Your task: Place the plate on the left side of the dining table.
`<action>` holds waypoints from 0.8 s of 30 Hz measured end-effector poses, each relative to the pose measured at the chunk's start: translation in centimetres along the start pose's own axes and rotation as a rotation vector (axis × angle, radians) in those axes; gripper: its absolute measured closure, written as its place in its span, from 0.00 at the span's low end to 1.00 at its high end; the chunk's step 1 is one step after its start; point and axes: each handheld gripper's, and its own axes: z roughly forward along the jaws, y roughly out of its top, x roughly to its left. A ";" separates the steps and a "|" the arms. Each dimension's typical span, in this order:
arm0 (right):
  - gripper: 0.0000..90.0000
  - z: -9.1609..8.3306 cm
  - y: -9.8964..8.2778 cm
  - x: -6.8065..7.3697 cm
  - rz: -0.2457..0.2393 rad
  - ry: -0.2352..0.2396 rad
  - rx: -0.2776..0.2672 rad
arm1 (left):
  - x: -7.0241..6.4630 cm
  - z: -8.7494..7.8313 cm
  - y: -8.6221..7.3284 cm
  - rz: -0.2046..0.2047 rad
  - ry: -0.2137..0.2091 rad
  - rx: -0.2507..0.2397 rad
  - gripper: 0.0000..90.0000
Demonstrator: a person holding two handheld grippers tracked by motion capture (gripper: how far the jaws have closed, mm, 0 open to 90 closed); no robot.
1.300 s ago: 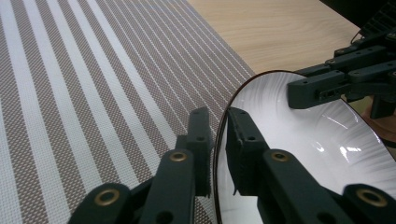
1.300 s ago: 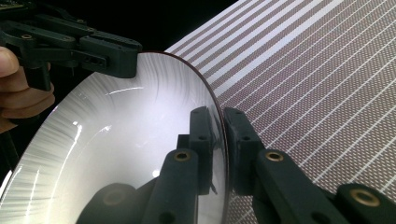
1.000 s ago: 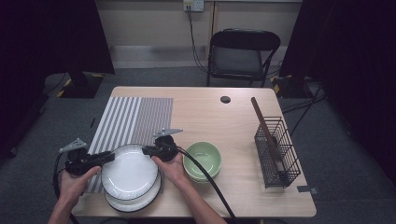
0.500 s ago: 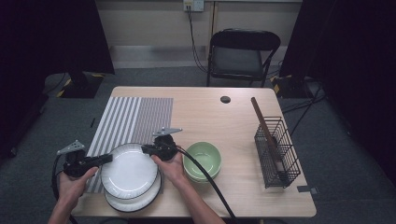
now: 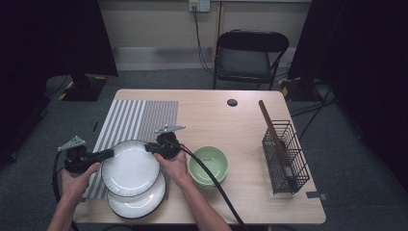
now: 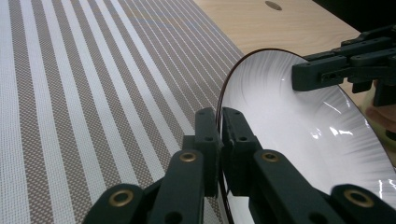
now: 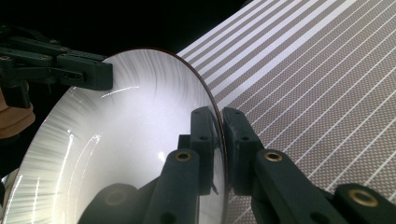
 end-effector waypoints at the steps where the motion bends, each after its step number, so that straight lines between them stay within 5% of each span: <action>1: 0.93 0.0 0.1 -0.1 0.005 -0.002 0.001 | 0.2 0.1 -0.1 -0.006 -0.009 -0.005 0.95; 12: 0.87 -0.2 -0.8 0.1 -0.005 -0.006 0.029 | 0.5 0.1 -0.5 -0.027 -0.029 -0.014 0.96; 24: 0.67 -0.3 -2.0 -0.1 0.066 0.005 0.057 | 0.9 -0.3 -1.1 -0.042 -0.019 -0.019 0.96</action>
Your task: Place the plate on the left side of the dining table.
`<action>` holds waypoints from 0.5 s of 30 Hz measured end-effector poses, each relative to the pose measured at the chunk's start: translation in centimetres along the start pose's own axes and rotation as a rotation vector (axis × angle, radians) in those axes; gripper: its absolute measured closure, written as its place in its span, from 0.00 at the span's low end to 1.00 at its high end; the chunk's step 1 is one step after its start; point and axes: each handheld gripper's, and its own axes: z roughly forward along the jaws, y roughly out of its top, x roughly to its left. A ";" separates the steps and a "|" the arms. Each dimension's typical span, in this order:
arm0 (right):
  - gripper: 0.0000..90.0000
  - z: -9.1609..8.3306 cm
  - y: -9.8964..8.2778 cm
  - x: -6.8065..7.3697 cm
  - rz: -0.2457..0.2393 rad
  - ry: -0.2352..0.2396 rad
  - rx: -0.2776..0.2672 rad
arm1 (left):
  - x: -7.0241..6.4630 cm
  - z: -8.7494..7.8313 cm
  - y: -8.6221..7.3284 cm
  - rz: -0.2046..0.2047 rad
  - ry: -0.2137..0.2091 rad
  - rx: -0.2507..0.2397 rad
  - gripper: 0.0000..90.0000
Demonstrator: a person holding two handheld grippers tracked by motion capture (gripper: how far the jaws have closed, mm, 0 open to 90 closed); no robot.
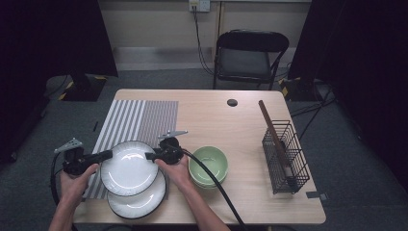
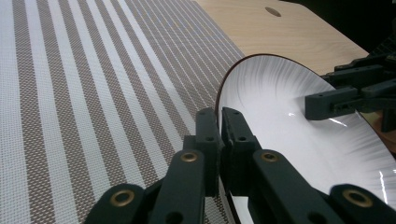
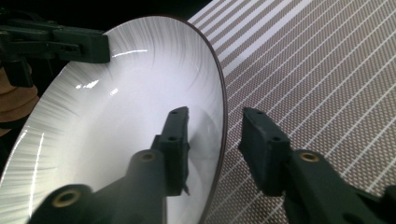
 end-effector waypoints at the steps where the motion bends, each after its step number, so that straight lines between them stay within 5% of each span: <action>1: 0.67 0.0 0.0 -0.1 0.017 0.012 0.003 | 0.1 0.0 0.0 0.001 0.001 0.000 0.96; 9: 0.90 -0.1 0.0 -0.5 0.089 0.058 -0.013 | 0.2 0.0 -0.2 -0.018 -0.006 -0.009 0.96; 15: 0.94 -0.4 0.1 -0.4 0.088 0.058 -0.043 | -0.1 -0.4 -0.1 -0.026 -0.008 -0.014 0.91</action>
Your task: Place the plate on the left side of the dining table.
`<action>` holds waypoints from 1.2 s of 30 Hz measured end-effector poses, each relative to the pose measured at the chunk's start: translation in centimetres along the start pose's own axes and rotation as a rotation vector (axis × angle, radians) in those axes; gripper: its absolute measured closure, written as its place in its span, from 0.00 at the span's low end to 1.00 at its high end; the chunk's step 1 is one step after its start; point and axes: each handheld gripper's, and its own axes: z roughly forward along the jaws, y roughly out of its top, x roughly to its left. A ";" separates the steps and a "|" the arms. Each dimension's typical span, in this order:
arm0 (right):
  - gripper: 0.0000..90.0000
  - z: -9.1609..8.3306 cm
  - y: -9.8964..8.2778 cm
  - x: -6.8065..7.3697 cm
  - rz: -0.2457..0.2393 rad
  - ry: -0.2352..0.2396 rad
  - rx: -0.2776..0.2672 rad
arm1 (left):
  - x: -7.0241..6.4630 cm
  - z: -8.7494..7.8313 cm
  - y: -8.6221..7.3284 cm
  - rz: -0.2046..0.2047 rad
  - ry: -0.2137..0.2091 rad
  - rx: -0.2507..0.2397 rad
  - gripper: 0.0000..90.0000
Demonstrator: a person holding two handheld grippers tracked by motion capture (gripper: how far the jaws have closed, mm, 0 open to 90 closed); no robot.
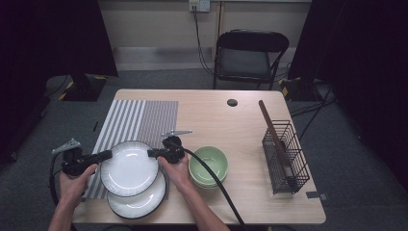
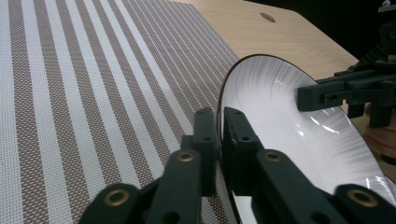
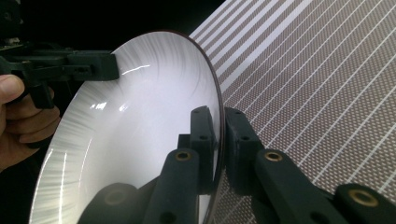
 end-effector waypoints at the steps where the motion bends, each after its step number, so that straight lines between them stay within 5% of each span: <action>1: 0.95 0.0 0.0 0.0 -0.005 0.001 -0.007 | 0.0 -0.1 0.0 0.000 0.010 0.004 0.86; 3: 0.95 -0.1 0.1 0.0 -0.011 -0.003 -0.009 | -0.1 -0.2 -0.2 -0.005 0.014 0.009 0.73; 7: 0.95 -0.1 0.1 0.0 -0.016 -0.004 -0.011 | -0.2 -0.7 -0.5 -0.021 0.013 0.016 0.65; 14: 0.95 -0.1 0.1 0.1 -0.026 -0.011 -0.015 | -0.4 -1.9 -2.0 -0.025 0.012 0.046 0.61; 17: 0.95 -0.1 0.1 0.2 -0.030 -0.016 -0.015 | -0.5 -2.0 -2.5 -0.025 -0.008 0.055 0.67; 19: 0.95 0.0 0.2 0.2 -0.034 -0.017 -0.020 | -1.0 -1.8 -2.3 0.007 0.005 0.045 0.83; 28: 0.96 -0.4 0.7 0.2 -0.039 -0.046 -0.055 | -1.1 -0.7 -0.7 0.038 0.044 0.043 0.89; 36: 0.96 -0.5 1.4 0.0 -0.034 -0.073 -0.087 | -0.1 0.1 0.8 0.018 0.028 0.021 0.92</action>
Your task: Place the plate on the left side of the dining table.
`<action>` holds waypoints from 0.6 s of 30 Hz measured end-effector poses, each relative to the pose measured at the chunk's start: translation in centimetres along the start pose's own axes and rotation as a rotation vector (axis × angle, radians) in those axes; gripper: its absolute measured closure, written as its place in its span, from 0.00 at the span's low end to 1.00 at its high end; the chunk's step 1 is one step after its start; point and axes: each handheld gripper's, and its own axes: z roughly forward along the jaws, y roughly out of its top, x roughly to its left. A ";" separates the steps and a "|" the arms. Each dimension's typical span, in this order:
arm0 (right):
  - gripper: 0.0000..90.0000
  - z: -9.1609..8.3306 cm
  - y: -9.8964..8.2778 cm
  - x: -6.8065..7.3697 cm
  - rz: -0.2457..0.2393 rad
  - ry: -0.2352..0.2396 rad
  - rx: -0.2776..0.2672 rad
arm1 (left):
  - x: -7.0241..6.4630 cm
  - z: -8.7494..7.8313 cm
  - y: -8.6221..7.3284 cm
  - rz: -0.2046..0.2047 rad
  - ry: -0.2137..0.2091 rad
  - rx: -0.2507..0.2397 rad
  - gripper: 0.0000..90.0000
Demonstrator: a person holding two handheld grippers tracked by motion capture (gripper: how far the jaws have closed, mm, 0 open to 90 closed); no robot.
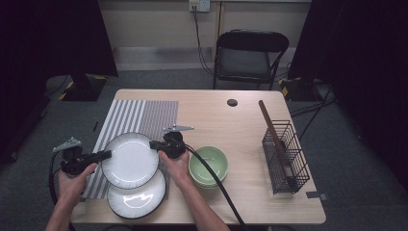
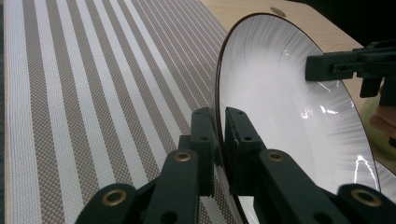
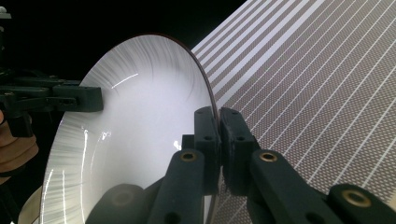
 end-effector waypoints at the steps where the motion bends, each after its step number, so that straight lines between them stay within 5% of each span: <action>1: 0.96 0.0 0.0 0.0 0.003 0.000 -0.002 | 0.1 0.1 0.0 -0.008 -0.003 -0.004 0.92; 18: 0.97 0.2 0.0 -0.2 0.002 -0.006 0.005 | 0.5 -1.4 -0.5 -0.050 -0.037 -0.026 0.90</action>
